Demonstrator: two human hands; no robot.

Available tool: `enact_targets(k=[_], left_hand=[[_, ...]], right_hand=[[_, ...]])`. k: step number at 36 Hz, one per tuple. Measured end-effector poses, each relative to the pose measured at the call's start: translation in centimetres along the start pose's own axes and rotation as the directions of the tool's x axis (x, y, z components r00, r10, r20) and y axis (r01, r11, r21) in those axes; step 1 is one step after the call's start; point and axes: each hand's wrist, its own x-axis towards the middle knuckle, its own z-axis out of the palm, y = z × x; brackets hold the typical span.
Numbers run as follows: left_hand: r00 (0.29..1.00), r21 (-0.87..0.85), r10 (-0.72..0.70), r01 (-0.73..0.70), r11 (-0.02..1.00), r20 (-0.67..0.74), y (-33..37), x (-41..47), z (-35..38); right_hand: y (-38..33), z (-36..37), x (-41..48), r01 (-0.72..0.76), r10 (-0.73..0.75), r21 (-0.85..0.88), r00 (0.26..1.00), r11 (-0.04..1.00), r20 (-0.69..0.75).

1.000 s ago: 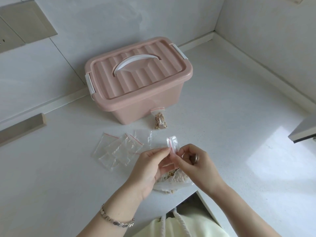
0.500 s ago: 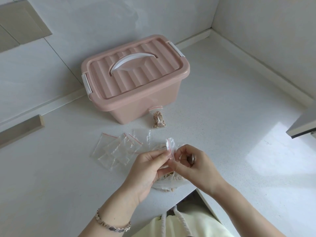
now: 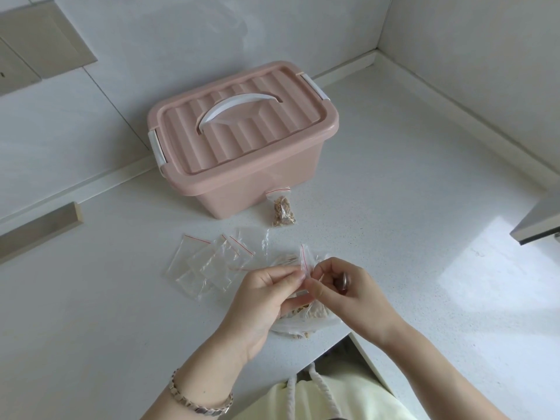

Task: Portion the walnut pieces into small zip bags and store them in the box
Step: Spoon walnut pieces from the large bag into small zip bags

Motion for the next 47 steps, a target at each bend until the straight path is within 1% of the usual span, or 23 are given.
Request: enact_targets(k=[6,11,14,18,20,23,25,29,31,33,34,35,36,37,38,39,40,41,43,44,45,46,47], left_hand=[[0.996,0.176,0.064,-0.052,0.983,-0.059,-0.1,-0.3,0.5],[0.992,0.314,0.102,-0.076,0.946,-0.067,-0.3,-0.4,0.7],[0.992,0.334,0.1,-0.068,0.94,-0.081,-0.2,-0.1,0.3],[0.999,0.291,0.0,0.013,0.957,-0.043,0.3,0.3,-0.3],[1.0,0.338,-0.022,0.02,0.941,0.005,0.3,0.3,-0.6],[0.996,0.409,-0.022,-0.017,0.913,0.091,0.2,0.4,-0.9],[0.988,0.347,-0.035,-0.021,0.938,0.153,0.0,0.3,-0.9],[0.953,0.085,-0.048,0.023,0.996,0.299,-0.3,0.1,-1.3],[0.945,-0.016,-0.05,0.059,0.998,0.324,-0.3,-0.1,-1.4],[0.959,-0.036,-0.056,0.069,0.997,0.277,0.0,0.0,-1.5],[0.972,0.02,-0.051,0.048,0.999,0.229,0.2,0.0,-1.5],[0.984,0.116,-0.034,0.014,0.993,0.176,0.4,-0.1,-1.4],[0.993,0.257,0.006,-0.037,0.966,0.119,0.6,-0.2,-1.4],[0.996,0.431,0.07,-0.09,0.898,0.061,0.8,-0.4,-1.4],[0.987,0.615,0.162,-0.13,0.778,0.003,1.0,-0.6,-1.5],[0.966,0.764,0.257,-0.139,0.63,-0.035,1.2,-0.8,-1.6],[0.939,0.864,0.338,-0.119,0.489,-0.062,1.3,-1.0,-1.6],[0.916,0.919,0.394,-0.089,0.384,-0.075,1.5,-1.3,-1.6],[0.885,0.957,0.456,-0.044,0.286,-0.096,1.1,-1.2,-1.8],[0.874,0.965,0.478,-0.048,0.256,-0.083,0.8,-1.0,-1.9],[0.868,0.968,0.495,-0.091,0.232,-0.037,0.5,-0.8,-2.0],[0.861,0.96,0.509,-0.145,0.238,0.004,0.3,-0.6,-2.1],[0.862,0.934,0.506,-0.209,0.29,0.036,0.0,-0.3,-2.4]], right_hand=[[0.2,0.1,0.0,-0.013,0.014,-0.079,1.0,0.997,0.009],[0.3,0.3,0.2,0.001,0.001,-0.147,1.0,0.989,0.013],[0.2,0.3,0.2,0.027,-0.018,-0.185,0.999,0.982,0.051],[0.2,0.1,0.3,0.017,-0.011,-0.072,0.996,0.997,0.083],[0.1,0.0,0.4,0.02,-0.017,-0.025,0.994,0.999,0.109],[0.0,-0.1,0.5,0.041,-0.048,0.046,0.985,0.998,0.165],[-0.1,-0.2,0.5,0.068,-0.094,0.13,0.975,0.989,0.203],[-0.2,-0.6,0.6,0.101,-0.17,0.266,0.952,0.959,0.253],[-0.3,-0.7,0.7,0.091,-0.178,0.3,0.945,0.95,0.274],[-0.5,-0.7,0.7,0.087,-0.178,0.32,0.947,0.943,0.266],[-0.6,-0.6,0.6,0.094,-0.174,0.307,0.953,0.947,0.246],[-0.6,-0.4,0.6,0.104,-0.164,0.265,0.963,0.959,0.215],[-0.5,-0.2,0.5,0.109,-0.144,0.192,0.973,0.975,0.179],[-0.3,-0.1,0.4,0.108,-0.121,0.096,0.983,0.989,0.139],[-0.1,0.0,0.4,0.103,-0.101,-0.013,0.99,0.995,0.096],[0.1,0.1,0.4,0.096,-0.091,-0.114,0.994,0.989,0.054],[0.1,0.1,0.4,0.092,-0.091,-0.189,0.996,0.978,0.015],[0.2,0.2,0.4,0.093,-0.099,-0.239,0.995,0.966,-0.015],[0.1,0.5,0.3,0.105,-0.127,-0.295,0.99,0.95,-0.059],[0.0,0.7,0.2,0.11,-0.14,-0.308,0.987,0.945,-0.078],[-0.2,0.8,0.1,0.111,-0.146,-0.306,0.985,0.946,-0.096],[-0.4,0.8,0.1,0.111,-0.147,-0.289,0.983,0.951,-0.106],[-0.6,0.8,0.1,0.112,-0.144,-0.262,0.984,0.959,-0.105]])
